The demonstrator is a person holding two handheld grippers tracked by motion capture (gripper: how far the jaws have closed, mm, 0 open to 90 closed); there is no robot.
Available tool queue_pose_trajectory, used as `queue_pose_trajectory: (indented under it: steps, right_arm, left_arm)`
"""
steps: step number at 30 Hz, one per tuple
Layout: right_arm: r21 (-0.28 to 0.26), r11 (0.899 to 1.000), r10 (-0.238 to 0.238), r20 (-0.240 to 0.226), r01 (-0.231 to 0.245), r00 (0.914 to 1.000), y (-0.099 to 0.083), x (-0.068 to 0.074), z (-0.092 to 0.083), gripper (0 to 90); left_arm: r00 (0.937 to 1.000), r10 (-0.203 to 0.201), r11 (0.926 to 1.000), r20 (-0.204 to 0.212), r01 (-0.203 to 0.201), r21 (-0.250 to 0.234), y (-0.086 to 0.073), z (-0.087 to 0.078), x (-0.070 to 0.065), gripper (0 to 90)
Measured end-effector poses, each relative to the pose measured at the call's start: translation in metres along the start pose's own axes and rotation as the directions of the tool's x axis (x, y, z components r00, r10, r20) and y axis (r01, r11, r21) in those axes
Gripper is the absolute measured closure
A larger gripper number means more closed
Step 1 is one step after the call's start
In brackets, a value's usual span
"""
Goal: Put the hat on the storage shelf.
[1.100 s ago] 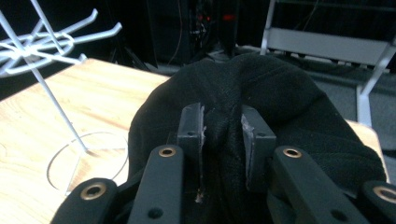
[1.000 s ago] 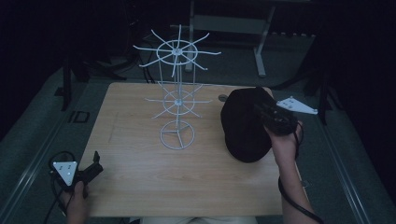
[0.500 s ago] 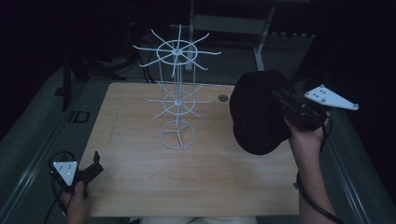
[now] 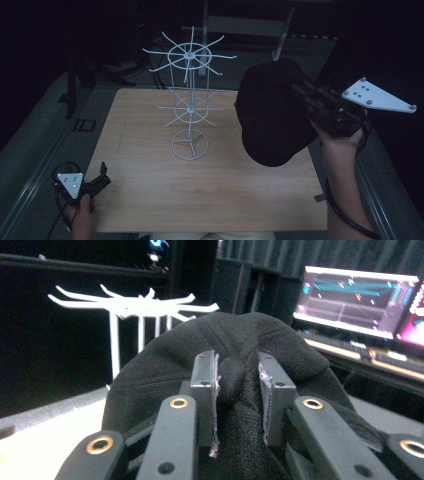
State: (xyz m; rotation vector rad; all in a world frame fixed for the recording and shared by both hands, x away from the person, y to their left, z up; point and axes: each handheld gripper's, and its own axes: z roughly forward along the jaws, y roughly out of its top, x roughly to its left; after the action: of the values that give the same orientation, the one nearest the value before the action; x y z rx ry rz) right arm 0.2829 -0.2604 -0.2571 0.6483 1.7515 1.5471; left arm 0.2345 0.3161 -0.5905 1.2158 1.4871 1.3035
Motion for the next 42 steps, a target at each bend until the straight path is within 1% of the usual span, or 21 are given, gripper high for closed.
queue_pose_trajectory:
  steps: [7,12,13,14,15,16,20,27,29,30,35,40,42]
  right_arm:
    - [-0.06,0.998,-0.039,-0.06,0.036,0.9974,0.028,0.02,0.001,73.4]
    - [-0.099,0.993,-0.07,-0.109,0.059,0.9916,0.048,0.035,0.004,73.4]
    - [-0.102,0.993,-0.076,-0.119,0.064,0.99,0.05,0.038,0.006,73.4]
    - [-0.102,0.993,-0.076,-0.119,0.064,0.99,0.05,0.038,0.006,73.4]
    - [-0.108,0.992,-0.083,-0.138,0.069,0.987,0.054,0.044,0.009,73.4]
    - [-0.108,0.992,-0.088,-0.147,0.072,0.9852,0.055,0.047,0.011,73.4]
    - [-0.104,0.992,-0.09,-0.193,0.071,0.9771,0.057,0.058,0.02,73.4]
    - [-0.099,0.991,-0.109,-0.23,0.088,0.9671,0.058,0.074,0.032,73.4]
    - [-0.094,0.991,-0.112,-0.231,0.092,0.9664,0.056,0.076,0.033,73.4]
    - [-0.083,0.992,-0.109,-0.244,0.092,0.9637,0.052,0.079,0.037,73.4]
    - [-0.06,0.994,-0.108,-0.269,0.096,0.9571,0.041,0.083,0.043,73.4]
    - [-0.055,0.993,-0.112,-0.283,0.101,0.9525,0.034,0.086,0.044,73.3]
    - [-0.049,0.993,-0.113,-0.285,0.103,0.952,0.031,0.087,0.045,73.3]
  left_arm:
    - [1.0,-0.001,1.0,0.001,0.001,0.0,0.0,0.0,0.0,1.3]
    - [1.0,-0.001,1.0,0.002,0.001,-0.002,0.0,0.0,0.0,1.3]
    - [1.0,-0.002,1.0,0.002,0.002,-0.001,0.0,0.0,0.0,1.3]
    - [1.0,-0.002,1.0,0.002,0.002,-0.001,0.0,0.0,0.0,1.3]
    - [1.0,-0.002,1.0,0.002,0.002,-0.001,0.0,0.0,0.0,1.3]
    - [1.0,-0.002,1.0,0.002,0.002,-0.002,0.0,0.0,0.0,1.3]
    - [1.0,-0.002,1.0,0.003,0.002,-0.001,0.0,0.0,0.0,1.3]
    - [1.0,-0.007,1.0,0.005,0.007,-0.002,0.0,0.0,0.001,1.3]
    - [1.0,-0.007,1.0,0.005,0.007,-0.002,0.0,0.0,0.001,1.3]
    - [1.0,-0.008,1.0,0.006,0.008,-0.002,0.0,0.0,0.001,1.3]
    - [0.9999,-0.008,1.0,0.007,0.008,-0.001,0.0,0.0,0.001,1.3]
    - [0.9999,-0.008,1.0,0.007,0.008,-0.001,0.0,0.0,0.001,1.3]
    - [0.9999,-0.008,1.0,0.006,0.008,-0.001,0.0,0.0,0.001,1.3]
